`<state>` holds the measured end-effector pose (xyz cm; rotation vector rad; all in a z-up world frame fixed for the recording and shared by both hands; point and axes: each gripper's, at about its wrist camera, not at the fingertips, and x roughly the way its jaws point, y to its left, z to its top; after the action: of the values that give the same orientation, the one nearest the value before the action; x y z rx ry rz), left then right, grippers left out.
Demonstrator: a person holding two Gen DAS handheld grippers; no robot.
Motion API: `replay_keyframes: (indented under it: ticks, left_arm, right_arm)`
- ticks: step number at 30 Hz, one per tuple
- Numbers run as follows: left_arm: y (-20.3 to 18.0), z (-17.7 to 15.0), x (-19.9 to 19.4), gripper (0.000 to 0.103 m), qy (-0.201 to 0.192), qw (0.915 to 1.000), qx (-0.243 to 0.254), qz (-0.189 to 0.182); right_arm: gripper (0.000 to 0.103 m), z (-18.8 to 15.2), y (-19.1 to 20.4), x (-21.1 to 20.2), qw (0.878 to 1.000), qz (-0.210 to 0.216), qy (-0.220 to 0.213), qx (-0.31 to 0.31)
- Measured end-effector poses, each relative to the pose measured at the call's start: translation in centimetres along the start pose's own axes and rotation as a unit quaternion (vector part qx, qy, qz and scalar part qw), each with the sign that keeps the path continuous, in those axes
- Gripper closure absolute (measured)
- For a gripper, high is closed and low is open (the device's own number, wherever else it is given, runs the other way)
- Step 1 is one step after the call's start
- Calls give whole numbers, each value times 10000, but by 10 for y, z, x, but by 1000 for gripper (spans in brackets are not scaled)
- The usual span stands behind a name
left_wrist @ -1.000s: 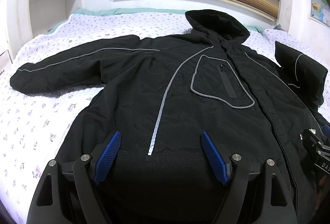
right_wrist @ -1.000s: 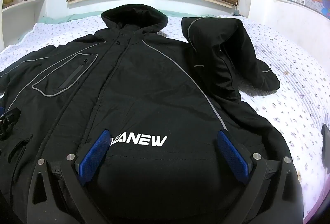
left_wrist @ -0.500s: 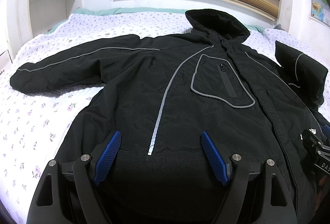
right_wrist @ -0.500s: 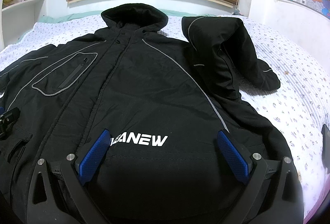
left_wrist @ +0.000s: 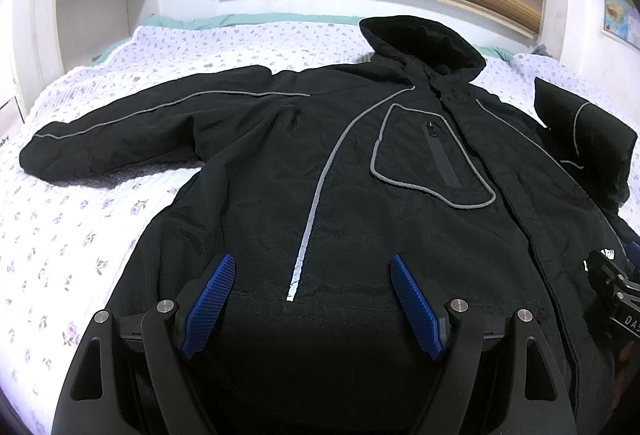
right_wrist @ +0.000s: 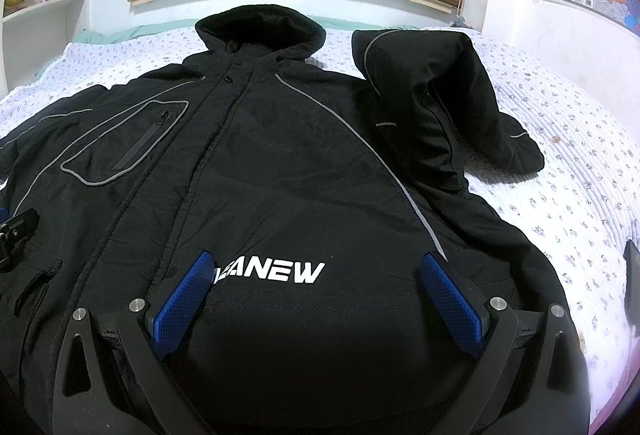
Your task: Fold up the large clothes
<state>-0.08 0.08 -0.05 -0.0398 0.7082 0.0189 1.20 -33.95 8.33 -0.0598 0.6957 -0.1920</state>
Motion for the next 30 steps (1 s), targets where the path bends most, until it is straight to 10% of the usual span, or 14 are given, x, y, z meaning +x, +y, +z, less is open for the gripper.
replay_keyframes:
  ticks: [10,15,20,26,30]
  left_arm:
    - [36,27,-57,22,73,9981,-192,-582]
    - [107,76,-99,22,-39,9971,-299,-704]
    - [227,111,-82,22,13,9944,-1056,-37]
    - [365,117,-23,22,225,9680,-2310,950]
    - [414,104,41,22,616,9387,-3263,928]
  right_arm:
    - [0,20,11,-65,9961,-152,-861,102]
    - [0,62,36,-98,9948,531,-864,77]
    - [0,63,71,-53,9955,531,-728,-306]
    - [4,37,91,20,9968,64,41,-796]
    - [2,35,85,25,9976,332,191,-585]
